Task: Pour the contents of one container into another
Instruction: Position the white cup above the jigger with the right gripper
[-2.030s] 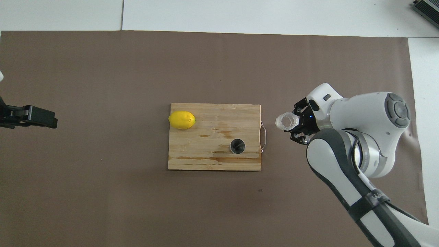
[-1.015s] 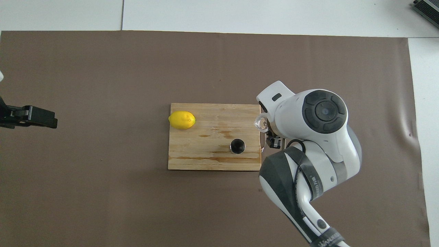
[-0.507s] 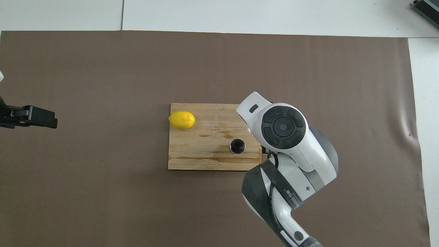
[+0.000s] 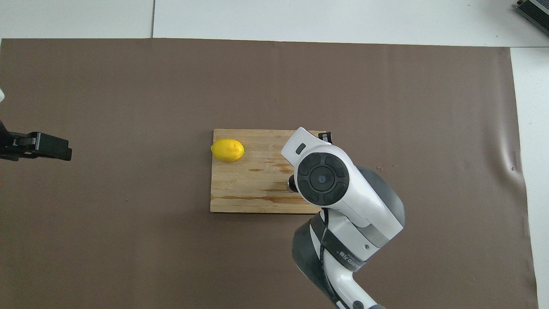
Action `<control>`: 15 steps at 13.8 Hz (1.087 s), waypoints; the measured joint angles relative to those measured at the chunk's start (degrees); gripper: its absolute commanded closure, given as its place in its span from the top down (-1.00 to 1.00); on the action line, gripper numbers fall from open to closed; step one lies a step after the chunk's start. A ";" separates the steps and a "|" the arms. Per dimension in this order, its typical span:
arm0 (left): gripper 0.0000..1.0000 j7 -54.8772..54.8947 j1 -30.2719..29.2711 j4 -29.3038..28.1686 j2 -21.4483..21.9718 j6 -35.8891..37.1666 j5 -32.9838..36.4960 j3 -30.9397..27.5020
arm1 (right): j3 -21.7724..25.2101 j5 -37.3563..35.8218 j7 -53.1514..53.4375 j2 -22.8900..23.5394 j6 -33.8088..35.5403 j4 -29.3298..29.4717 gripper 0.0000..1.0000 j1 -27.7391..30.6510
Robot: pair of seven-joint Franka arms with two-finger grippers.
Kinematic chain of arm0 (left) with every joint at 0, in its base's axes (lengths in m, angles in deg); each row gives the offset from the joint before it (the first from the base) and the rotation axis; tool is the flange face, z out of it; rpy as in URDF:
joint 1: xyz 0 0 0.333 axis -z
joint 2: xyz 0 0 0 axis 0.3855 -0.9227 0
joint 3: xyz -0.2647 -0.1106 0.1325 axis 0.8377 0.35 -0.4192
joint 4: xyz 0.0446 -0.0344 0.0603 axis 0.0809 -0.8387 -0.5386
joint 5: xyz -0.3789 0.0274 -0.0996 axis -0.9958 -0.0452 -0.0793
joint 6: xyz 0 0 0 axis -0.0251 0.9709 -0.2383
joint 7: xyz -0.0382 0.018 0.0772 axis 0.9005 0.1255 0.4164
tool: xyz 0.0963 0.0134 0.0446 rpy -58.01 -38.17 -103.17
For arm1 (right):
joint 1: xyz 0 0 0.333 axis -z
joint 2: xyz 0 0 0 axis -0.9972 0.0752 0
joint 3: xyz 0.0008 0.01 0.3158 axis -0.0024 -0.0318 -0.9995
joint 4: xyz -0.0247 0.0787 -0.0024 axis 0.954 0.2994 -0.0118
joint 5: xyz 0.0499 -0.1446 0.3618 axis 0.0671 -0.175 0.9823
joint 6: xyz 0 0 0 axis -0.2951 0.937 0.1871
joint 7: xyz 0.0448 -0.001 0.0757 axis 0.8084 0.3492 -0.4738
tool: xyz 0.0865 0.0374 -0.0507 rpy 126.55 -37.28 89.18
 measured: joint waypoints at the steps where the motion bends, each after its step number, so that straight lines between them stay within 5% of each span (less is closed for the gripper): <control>1: 1.00 0.00 0.00 0.00 0.00 0.00 0.00 0.00 | -0.01 -1.07 0.00 0.00 0.00 -0.22 -0.59 -0.28; 15: 1.00 0.00 0.00 0.00 0.00 0.00 0.00 0.00 | -0.03 -10.18 1.12 0.00 0.66 -2.04 -0.59 -4.41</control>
